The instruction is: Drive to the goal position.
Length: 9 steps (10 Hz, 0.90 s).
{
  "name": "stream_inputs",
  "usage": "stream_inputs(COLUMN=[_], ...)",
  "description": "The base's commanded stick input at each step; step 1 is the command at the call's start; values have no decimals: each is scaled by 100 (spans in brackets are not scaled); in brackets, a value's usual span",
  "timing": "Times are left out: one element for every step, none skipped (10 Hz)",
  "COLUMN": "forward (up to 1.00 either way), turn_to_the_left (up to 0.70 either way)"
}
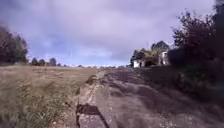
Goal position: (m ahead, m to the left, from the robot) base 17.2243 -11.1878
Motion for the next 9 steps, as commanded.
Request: stream_inputs(forward=[70, 70, 70, 70, 70, 70, 70, 70, 70], turn_to_the_left=[-14, -14, -14, -14, -14, -14, -14, -14, -14])
